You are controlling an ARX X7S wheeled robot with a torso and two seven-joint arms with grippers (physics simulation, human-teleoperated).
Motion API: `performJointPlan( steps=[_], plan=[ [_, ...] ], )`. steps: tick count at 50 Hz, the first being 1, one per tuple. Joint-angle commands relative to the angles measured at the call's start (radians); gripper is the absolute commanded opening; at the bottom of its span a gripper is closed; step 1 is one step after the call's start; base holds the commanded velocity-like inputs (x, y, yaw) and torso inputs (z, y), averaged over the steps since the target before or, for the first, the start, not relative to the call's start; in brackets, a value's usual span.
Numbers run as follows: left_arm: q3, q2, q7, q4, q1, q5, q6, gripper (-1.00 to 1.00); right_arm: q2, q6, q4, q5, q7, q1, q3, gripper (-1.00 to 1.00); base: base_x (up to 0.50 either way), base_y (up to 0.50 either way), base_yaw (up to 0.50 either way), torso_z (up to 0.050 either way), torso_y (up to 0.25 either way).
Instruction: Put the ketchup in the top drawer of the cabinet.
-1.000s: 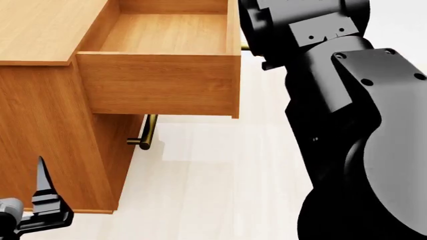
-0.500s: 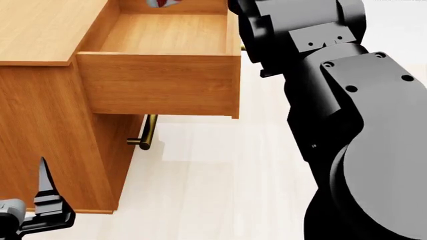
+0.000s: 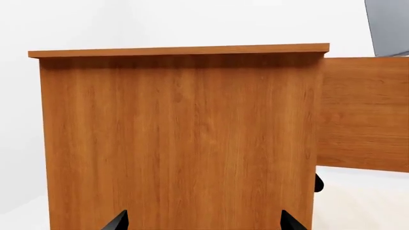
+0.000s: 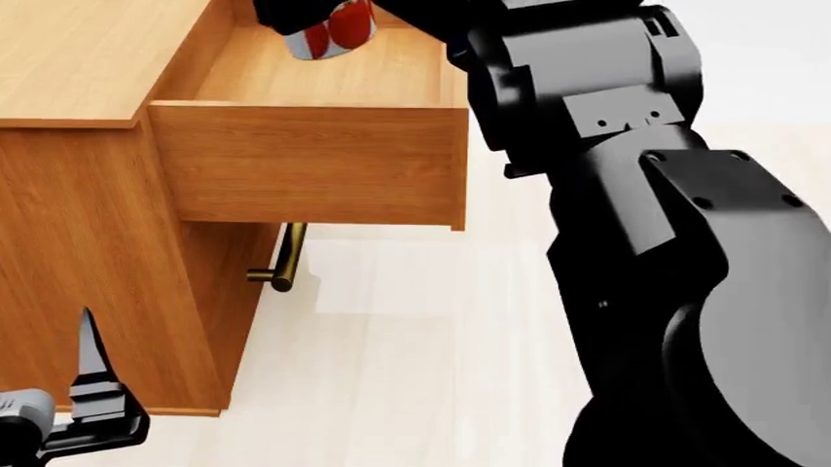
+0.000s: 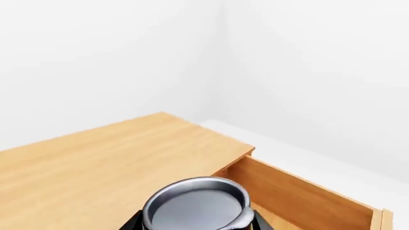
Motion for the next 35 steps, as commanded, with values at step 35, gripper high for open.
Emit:
performJointPlan(
  steps=[35],
  plan=[
    [0.008, -0.003, -0.007, -0.012, 0.001, -0.005, 0.011, 1.0, 0.0, 0.093, 0.0, -0.418, -0.034, -0.088, 0.518, -1.0, 0.0, 0.0, 0.0, 0.0, 0.001]
  ],
)
